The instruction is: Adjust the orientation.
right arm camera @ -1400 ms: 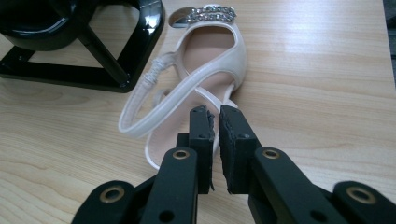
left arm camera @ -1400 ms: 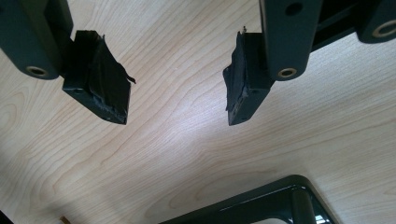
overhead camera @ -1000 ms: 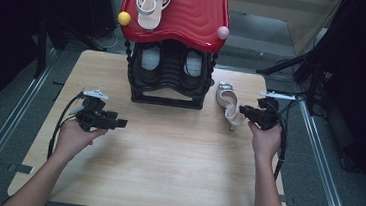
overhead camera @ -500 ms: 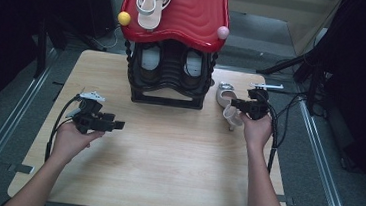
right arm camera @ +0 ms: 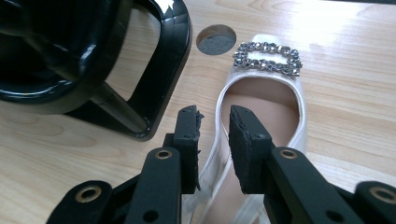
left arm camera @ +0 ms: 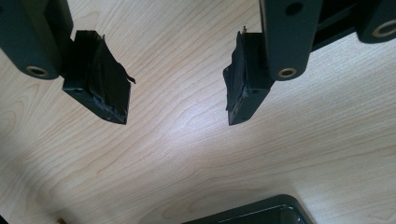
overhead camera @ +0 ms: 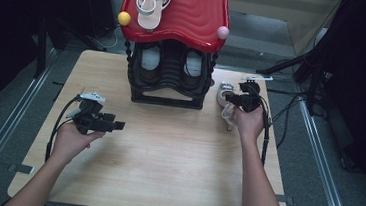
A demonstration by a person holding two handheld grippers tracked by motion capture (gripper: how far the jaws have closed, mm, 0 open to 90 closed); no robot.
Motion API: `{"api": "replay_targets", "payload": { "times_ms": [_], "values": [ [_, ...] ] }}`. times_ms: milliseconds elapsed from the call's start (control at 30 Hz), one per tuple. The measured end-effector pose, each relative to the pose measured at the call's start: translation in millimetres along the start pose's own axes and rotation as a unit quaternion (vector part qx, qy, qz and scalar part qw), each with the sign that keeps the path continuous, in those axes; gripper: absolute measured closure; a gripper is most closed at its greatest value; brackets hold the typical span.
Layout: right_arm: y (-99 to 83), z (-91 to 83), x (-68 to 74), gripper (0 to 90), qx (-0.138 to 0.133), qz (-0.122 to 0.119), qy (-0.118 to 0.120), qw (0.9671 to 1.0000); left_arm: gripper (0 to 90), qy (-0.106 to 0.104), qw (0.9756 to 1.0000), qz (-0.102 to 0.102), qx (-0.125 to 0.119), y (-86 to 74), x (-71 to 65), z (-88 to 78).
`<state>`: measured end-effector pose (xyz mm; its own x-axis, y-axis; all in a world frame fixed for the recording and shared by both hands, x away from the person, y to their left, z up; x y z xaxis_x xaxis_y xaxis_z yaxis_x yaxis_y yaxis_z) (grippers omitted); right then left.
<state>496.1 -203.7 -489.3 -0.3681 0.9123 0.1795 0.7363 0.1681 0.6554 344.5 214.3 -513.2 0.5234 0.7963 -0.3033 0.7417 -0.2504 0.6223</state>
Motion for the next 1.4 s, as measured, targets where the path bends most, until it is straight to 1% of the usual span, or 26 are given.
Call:
{"api": "replay_targets", "payload": {
  "times_ms": [133, 233, 333, 367, 433, 533, 567, 600, 700, 733, 800, 833, 900, 967, 1100, 1267, 1400],
  "values": [
    [-4.3, 14.0, -3.3, 74.3, 0.014, 0.009, -0.002, 0.9999, 40.4, 0.0, 1.0, -0.001, 0.001, -0.3, 0.0, 0.5],
    [-5.2, 20.6, -4.9, 74.3, 0.015, 0.016, 0.003, 0.9997, 40.4, -0.001, 1.0, 0.0, 0.001, -0.2, -0.3, 0.8],
    [-5.0, 27.0, -5.5, 74.6, 0.017, 0.019, 0.0, 0.9997, 40.5, -0.001, 1.0, 0.001, 0.002, -0.3, -0.3, 1.1],
    [-5.7, 28.8, -5.1, 74.7, 0.02, 0.024, -0.001, 0.9995, 40.5, -0.001, 1.0, 0.002, 0.002, -0.2, -0.4, 1.1],
    [-7.1, 32.9, -5.2, 75.2, 0.024, 0.023, -0.008, 0.9994, 40.5, -0.001, 1.0, 0.002, 0.001, -0.1, -0.4, 1.0],
    [-8.3, 37.4, -5.6, 74.7, 0.024, 0.018, -0.008, 0.9995, 40.5, -0.001, 1.0, 0.003, 0.002, -0.3, -0.4, 1.3],
    [-8.4, 38.2, -5.4, 74.7, 0.023, 0.019, -0.007, 0.9995, 40.5, 0.0, 1.0, 0.004, 0.002, -0.3, -0.3, 1.2],
    [-9.3, 38.9, -3.7, 74.9, 0.028, 0.026, -0.009, 0.9992, 40.6, -0.001, 1.0, 0.004, 0.002, -0.3, -0.3, 1.1],
    [-9.7, 41.1, -3.2, 76.9, 0.032, 0.022, -0.017, 0.9991, 40.6, -0.001, 1.0, 0.004, 0.002, -0.3, 0.0, 1.0],
    [-10.2, 41.9, -3.5, 77.9, 0.036, 0.017, -0.022, 0.999, 40.6, 0.0, 1.0, 0.004, 0.002, -0.3, 0.0, 1.0],
    [-11.4, 43.3, -2.7, 80.4, 0.047, 0.019, -0.025, 0.9984, 40.6, 0.0, 1.0, 0.004, 0.002, -0.3, -0.4, 1.1],
    [-11.5, 44.3, -4.2, 81.8, 0.049, 0.013, -0.031, 0.9983, 40.6, 0.0, 1.0, 0.004, 0.001, -0.2, -0.5, 1.0],
    [-11.9, 45.2, -4.1, 84.1, 0.056, 0.016, -0.03, 0.9978, 40.6, 0.0, 1.0, 0.005, 0.001, -0.1, -0.6, 0.9],
    [-12.1, 45.9, -2.3, 85.9, 0.065, 0.023, -0.025, 0.9973, 40.6, 0.002, 1.0, 0.005, 0.0, -0.1, -0.6, 0.9],
    [-11.9, 45.4, -3.5, 87.8, 0.064, 0.023, -0.027, 0.9973, 40.7, 0.002, 1.0, 0.005, -0.001, 0.0, 0.7, -0.2],
    [-11.7, 45.1, -4.4, 88.0, 0.063, 0.029, -0.026, 0.9973, 40.7, 0.002, 1.0, 0.001, -0.002, -0.2, 2.3, -0.6],
    [-11.5, 43.4, -6.1, 88.2, 0.061, 0.035, -0.019, 0.9973, 40.8, 0.002, 1.0, 0.002, -0.002, 0.1, 2.1, -0.5]
  ]
}}
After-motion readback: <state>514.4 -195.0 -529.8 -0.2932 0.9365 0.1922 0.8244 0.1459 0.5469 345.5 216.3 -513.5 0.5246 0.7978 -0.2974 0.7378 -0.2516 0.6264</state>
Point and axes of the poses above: each handheld gripper's, and its own axes: z roughly forward along the jaws, y roughly out of its top, x roughly to its left, the point moved 5 cm from there along z, roughly forward along the jaws, and after that the axes turned 2 degrees about x, right-handed, at the moved point
